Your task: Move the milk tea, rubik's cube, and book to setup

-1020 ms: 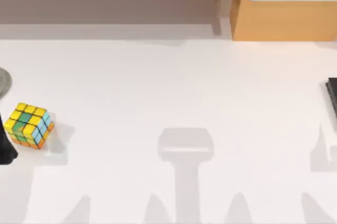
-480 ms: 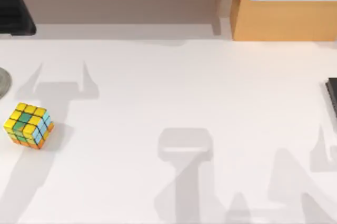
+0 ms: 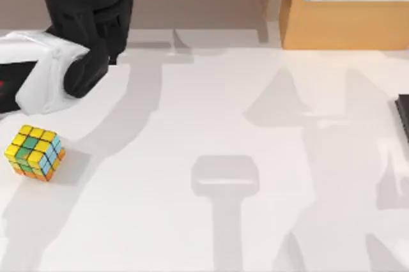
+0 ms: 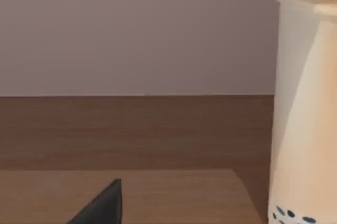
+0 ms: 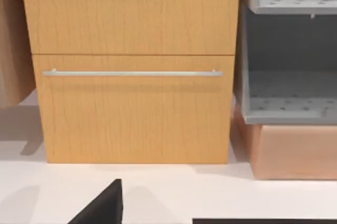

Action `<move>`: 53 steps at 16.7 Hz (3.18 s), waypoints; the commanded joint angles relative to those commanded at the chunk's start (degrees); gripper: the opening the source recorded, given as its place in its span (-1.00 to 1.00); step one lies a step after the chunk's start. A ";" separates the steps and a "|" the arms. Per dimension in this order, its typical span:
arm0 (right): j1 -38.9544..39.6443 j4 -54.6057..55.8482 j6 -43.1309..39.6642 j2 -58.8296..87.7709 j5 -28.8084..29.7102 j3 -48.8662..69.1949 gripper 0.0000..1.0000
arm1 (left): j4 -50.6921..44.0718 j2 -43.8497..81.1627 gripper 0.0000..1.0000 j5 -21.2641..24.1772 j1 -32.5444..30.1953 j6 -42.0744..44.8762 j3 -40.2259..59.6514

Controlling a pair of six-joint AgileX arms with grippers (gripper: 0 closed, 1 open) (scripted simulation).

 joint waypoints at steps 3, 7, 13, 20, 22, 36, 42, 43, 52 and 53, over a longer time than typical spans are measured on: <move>0.00 0.00 0.00 0.00 0.00 0.00 1.00 | 4.57 9.93 1.00 -2.81 -3.08 0.46 7.18; 0.00 0.00 0.00 0.00 0.00 0.00 1.00 | 7.25 14.64 1.00 -4.28 -4.77 0.90 11.26; 0.00 0.00 0.00 0.00 0.00 0.00 1.00 | 6.84 15.13 1.00 -3.94 -4.36 0.84 11.93; 0.00 0.00 0.00 0.00 0.00 0.00 1.00 | 1.27 25.13 1.00 -0.76 -1.40 0.74 27.73; 0.00 0.00 0.00 0.00 0.00 0.00 1.00 | -0.31 27.52 1.00 0.14 -0.53 0.71 31.66; 0.00 0.00 0.00 0.00 0.00 0.00 1.00 | -1.06 28.60 -0.21 0.59 -0.10 0.68 33.36; 0.00 0.00 0.00 0.00 0.00 0.00 1.00 | -1.06 28.60 -1.00 0.59 -0.10 0.68 33.36; 0.00 0.00 0.00 0.00 0.00 0.00 1.00 | -1.06 28.60 -1.00 0.59 -0.10 0.68 33.36; 0.00 0.00 0.00 0.00 0.00 0.00 1.00 | -0.55 27.58 -1.00 0.16 -0.71 0.79 32.46; 0.00 0.00 0.00 0.00 0.00 0.00 1.00 | -0.01 26.29 -1.00 -0.30 -1.14 0.81 31.10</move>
